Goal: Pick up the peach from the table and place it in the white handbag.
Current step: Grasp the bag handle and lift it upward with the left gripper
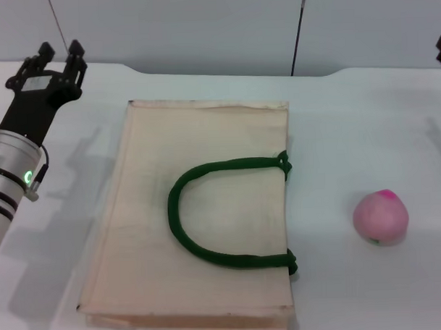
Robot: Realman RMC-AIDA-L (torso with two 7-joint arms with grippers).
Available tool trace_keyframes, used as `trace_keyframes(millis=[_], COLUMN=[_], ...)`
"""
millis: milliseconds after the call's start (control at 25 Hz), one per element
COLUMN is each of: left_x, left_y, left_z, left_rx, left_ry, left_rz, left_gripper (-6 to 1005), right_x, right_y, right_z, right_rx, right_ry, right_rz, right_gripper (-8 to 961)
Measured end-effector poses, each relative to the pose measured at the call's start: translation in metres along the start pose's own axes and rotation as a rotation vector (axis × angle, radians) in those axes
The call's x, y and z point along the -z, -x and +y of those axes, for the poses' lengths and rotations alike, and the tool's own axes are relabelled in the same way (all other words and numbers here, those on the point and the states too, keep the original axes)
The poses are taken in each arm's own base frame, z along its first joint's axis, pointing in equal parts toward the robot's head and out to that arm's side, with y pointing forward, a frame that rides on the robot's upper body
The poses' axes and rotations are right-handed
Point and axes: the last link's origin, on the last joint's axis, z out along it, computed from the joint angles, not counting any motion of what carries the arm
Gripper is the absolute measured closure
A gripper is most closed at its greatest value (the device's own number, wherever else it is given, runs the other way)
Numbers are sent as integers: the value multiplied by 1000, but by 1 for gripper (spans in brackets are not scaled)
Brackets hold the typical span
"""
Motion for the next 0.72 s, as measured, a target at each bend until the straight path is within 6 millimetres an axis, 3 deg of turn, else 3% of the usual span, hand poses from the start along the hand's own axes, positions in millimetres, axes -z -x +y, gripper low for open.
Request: trace_keyframes(millis=[360, 720], left_x=[-4, -15], left_y=[-6, -31], left_z=[-2, -15], left_rx=[84, 258], left_ry=[189, 398], left_rz=[-83, -365], left_gripper=[475, 475], right_x=[4, 2], right_y=[17, 26], right_z=[-1, -1], right_rx=[-41, -28], right_ry=[139, 223], right_rz=[-11, 35], right_gripper=[161, 161])
